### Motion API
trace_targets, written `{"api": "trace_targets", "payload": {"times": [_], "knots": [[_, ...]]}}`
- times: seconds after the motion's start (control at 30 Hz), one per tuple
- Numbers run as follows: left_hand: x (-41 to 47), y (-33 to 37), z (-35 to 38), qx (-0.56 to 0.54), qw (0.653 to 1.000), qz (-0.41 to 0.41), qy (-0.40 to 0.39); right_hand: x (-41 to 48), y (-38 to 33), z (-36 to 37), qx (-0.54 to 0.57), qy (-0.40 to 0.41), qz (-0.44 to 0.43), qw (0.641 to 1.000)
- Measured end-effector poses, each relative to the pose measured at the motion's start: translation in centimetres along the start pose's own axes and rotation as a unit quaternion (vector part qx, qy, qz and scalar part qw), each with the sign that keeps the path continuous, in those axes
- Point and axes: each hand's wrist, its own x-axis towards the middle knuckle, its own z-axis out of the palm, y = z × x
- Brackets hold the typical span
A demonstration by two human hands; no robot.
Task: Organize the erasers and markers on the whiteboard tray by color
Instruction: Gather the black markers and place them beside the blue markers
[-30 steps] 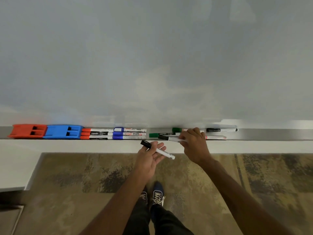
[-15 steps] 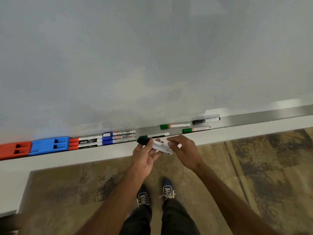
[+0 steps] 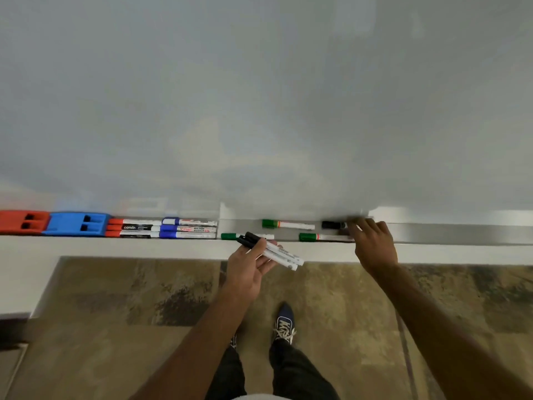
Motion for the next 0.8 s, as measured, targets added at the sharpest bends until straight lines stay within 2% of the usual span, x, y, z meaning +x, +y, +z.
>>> {"api": "trace_targets", "payload": {"times": [0.2,0.4,0.47,0.53,0.6,0.7,0.8], "knots": [[0.1,-1.6,0.7,-0.024,1.0,0.012,0.015,0.8,0.9,0.5,-0.04,-0.002,-0.035,0.999],[0.0,-2.2,1.4,-0.04,0.999,0.026,0.001,-0.6,0.7,-0.1,-0.017,0.058,0.019,0.998],[-0.4,-2.5,1.8,-0.041,0.999,0.025,-0.005,-1.5,-0.5,-0.6,0.046,0.088,0.021,0.995],[-0.6,-2.9,2.2,-0.041,0.999,0.022,-0.005,-2.1,-2.9,-1.2,0.17,0.095,0.019,0.981],[-0.8,-3.2,2.6,-0.038,0.999,0.025,-0.006,-2.4,-5.4,-2.1,0.286,0.073,-0.006,0.956],[-0.9,-3.3,2.8,-0.038,0.999,0.037,-0.011,-2.1,-8.3,-3.1,0.403,0.027,-0.042,0.914],[-0.8,-3.2,2.2,-0.056,0.998,0.041,-0.008,-1.6,-10.2,-3.7,0.482,-0.008,-0.004,0.876]]}}
